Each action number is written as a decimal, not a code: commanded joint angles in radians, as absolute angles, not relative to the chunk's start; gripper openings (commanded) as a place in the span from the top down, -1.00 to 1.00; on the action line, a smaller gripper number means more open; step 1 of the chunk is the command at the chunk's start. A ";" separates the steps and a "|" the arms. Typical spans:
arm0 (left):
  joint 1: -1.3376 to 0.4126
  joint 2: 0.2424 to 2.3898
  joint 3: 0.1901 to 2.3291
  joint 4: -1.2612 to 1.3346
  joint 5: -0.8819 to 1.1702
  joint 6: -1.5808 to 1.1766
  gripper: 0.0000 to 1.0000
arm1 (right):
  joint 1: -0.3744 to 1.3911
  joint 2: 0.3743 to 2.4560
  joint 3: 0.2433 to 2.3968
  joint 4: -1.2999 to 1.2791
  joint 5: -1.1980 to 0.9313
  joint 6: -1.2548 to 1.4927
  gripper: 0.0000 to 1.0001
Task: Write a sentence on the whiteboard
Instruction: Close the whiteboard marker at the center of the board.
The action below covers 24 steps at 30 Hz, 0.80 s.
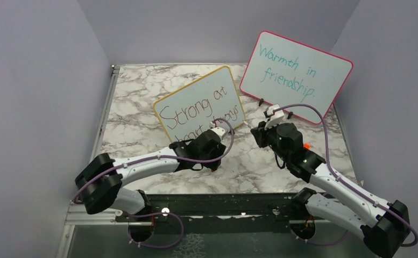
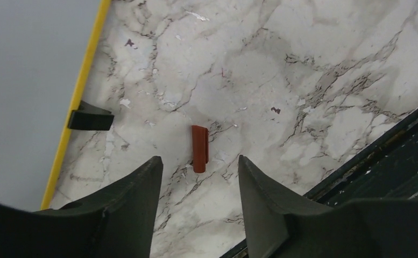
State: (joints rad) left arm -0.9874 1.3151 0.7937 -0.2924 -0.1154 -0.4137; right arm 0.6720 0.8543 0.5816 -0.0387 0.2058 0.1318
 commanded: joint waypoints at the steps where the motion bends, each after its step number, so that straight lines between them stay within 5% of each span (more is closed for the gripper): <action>1: -1.000 1.432 0.863 -0.278 -0.052 -0.382 -0.01 | 0.670 0.831 0.560 -0.012 0.230 0.140 0.99; 8: -1.000 1.548 0.913 -0.330 -0.018 -0.358 0.39 | 0.670 0.815 0.548 -0.009 0.237 0.141 0.99; 24: -0.999 1.663 1.001 -0.455 -0.018 -0.321 0.39 | 0.670 0.774 0.526 -0.008 0.242 0.149 0.99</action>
State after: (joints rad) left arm -0.9970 1.6344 0.9638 -0.4057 -0.0086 -0.3347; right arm 0.6720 0.7841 0.5407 -0.0380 0.2260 0.1356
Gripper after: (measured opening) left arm 0.307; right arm 0.158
